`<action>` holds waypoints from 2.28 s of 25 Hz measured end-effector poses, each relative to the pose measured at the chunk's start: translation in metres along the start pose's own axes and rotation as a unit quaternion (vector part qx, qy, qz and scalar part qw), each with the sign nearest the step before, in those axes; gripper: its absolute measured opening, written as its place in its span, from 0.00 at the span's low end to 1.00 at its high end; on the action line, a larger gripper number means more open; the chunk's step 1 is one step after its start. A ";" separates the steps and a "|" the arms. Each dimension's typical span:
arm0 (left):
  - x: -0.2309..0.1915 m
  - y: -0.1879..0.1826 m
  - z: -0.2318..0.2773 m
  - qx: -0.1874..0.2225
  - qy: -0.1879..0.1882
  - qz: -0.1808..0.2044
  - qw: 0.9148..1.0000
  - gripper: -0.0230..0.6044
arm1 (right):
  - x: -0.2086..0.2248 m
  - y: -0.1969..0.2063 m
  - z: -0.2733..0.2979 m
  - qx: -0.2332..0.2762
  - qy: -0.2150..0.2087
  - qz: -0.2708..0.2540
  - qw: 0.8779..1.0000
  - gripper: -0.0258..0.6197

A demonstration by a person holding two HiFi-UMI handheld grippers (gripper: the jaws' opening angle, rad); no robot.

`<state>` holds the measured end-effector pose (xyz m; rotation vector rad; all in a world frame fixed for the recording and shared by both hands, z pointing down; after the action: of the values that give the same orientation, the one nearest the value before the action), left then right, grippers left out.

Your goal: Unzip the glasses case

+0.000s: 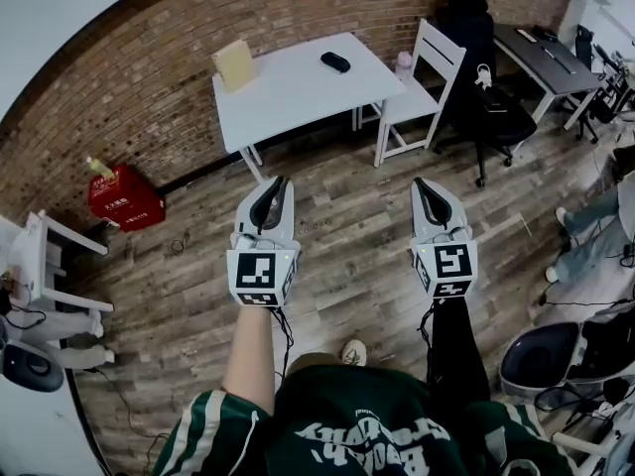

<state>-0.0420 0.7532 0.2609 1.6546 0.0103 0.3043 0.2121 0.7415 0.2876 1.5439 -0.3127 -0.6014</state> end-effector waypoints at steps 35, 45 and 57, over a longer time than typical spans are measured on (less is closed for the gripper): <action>-0.070 0.017 0.174 0.030 0.068 -0.020 0.997 0.35 | 0.050 0.009 0.174 0.009 0.007 0.059 0.998 0.35; -0.117 0.023 0.262 0.034 0.086 -0.040 0.995 0.35 | 0.071 0.007 0.265 -0.004 0.009 0.063 0.998 0.35; -0.138 0.042 0.349 0.023 0.120 -0.091 0.988 0.35 | 0.105 0.021 0.324 -0.015 0.036 0.071 0.997 0.37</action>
<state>-0.1114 0.3825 0.2497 1.6409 0.3504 0.3650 0.1240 0.4124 0.2979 1.4962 -0.3535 -0.4353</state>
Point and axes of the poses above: the fingertips, and each gripper's own axes: z forward along the fingers, x to its right, y out of its underside, the point moved 5 cm from there along -z, backward along the fingers, and after that the axes turned 10 degrees about -y, right-handed, at the moved point
